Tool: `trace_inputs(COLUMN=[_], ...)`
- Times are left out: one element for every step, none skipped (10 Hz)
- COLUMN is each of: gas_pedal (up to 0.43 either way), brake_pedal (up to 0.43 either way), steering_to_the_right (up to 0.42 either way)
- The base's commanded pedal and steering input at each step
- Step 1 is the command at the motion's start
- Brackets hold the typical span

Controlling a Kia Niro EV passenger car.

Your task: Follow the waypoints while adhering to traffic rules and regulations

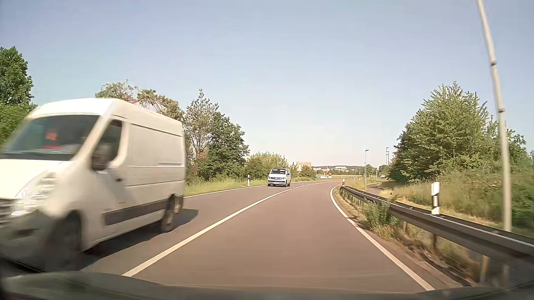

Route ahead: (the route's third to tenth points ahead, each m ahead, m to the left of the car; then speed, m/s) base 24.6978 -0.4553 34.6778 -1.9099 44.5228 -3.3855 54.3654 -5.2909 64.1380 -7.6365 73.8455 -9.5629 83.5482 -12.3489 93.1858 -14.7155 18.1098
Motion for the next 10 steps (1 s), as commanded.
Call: trace_inputs(gas_pedal=[0.177,0.177,0.177,0.177,0.177,0.177,0.177,0.177,0.177,0.177], brake_pedal=[0.03,0.03,0.03,0.03,0.03,0.03,0.03,0.03,0.03,0.03], steering_to_the_right=[0.022,0.021,0.022,0.021,0.022,0.022,0.022,0.022,0.022,0.021])
